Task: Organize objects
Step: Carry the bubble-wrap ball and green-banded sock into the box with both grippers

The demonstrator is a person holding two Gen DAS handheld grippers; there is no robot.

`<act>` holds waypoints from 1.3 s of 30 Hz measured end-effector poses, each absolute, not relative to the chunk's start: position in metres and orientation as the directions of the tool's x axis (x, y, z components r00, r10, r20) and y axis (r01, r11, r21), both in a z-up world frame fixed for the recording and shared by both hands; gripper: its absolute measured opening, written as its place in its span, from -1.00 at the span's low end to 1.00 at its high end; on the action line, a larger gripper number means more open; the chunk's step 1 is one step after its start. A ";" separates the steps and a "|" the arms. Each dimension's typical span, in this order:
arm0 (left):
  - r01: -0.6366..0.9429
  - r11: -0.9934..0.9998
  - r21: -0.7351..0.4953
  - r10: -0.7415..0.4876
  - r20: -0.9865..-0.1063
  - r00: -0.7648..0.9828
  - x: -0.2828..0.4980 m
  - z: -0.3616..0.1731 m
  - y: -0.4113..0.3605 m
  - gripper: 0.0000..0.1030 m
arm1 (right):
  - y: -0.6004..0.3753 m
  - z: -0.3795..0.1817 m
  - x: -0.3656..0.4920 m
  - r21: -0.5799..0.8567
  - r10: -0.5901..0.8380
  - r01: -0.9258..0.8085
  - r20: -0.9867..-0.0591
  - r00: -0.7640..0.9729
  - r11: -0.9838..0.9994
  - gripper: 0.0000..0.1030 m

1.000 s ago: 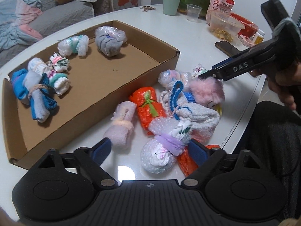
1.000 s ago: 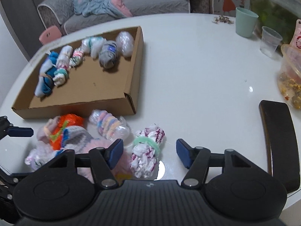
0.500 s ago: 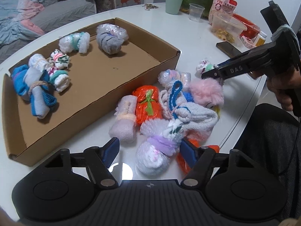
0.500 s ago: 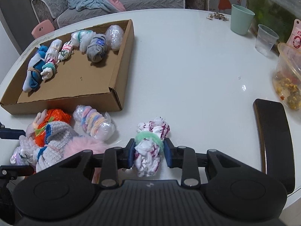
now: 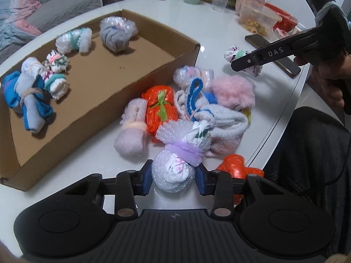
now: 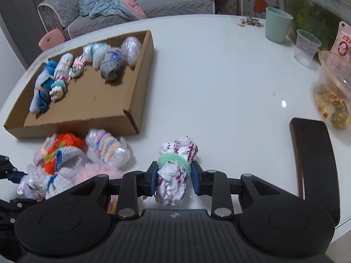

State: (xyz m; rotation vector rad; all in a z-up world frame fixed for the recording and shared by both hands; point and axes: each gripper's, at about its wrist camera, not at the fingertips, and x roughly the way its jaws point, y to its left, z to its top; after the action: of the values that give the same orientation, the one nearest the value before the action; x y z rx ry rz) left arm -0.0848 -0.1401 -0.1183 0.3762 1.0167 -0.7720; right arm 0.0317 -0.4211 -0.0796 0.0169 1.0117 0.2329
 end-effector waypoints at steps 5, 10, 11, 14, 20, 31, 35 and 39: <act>0.732 0.677 -0.078 -0.413 -0.863 0.290 -0.087 -0.093 -0.135 -0.12 | -0.424 -0.062 0.034 0.115 0.206 -0.200 -0.822 0.530 0.973 -0.47; 0.682 0.719 -0.134 -0.463 -0.825 0.325 -0.068 -0.051 -0.121 -0.12 | -0.427 -0.023 0.038 0.101 0.236 -0.258 -0.786 0.572 0.961 -0.47; 0.672 0.729 -0.132 -0.467 -0.814 0.346 -0.061 -0.043 -0.119 -0.12 | -0.426 -0.015 0.040 0.103 0.249 -0.273 -0.775 0.580 0.956 -0.47; 0.632 0.768 -0.102 -0.446 -0.794 0.413 -0.030 -0.027 -0.118 -0.12 | -0.419 0.010 0.052 0.114 0.297 -0.323 -0.741 0.602 0.940 -0.47; 0.544 0.834 -0.088 -0.412 -0.755 0.510 0.035 -0.023 -0.127 -0.11 | -0.378 0.035 0.090 0.117 0.400 -0.452 -0.688 0.606 0.884 -0.47; 0.483 0.867 -0.123 -0.381 -0.789 0.482 0.093 -0.083 -0.139 -0.11 | -0.293 -0.020 0.155 0.120 0.491 -0.650 -0.760 0.425 0.750 -0.46; 0.487 0.867 -0.107 -0.365 -0.800 0.475 0.095 -0.100 -0.138 -0.11 | -0.287 -0.037 0.168 0.125 0.479 -0.657 -0.785 0.392 0.743 -0.46; 0.474 0.874 -0.109 -0.357 -0.805 0.473 0.100 -0.110 -0.136 -0.11 | -0.282 -0.045 0.176 0.127 0.467 -0.657 -0.801 0.374 0.743 -0.46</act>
State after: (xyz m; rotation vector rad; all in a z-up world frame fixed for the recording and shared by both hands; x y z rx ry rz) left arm 0.1002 -0.1358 -0.1103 0.1360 0.9506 -0.5108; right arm 0.1759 -0.2821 -0.0450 -0.2277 0.9421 0.7277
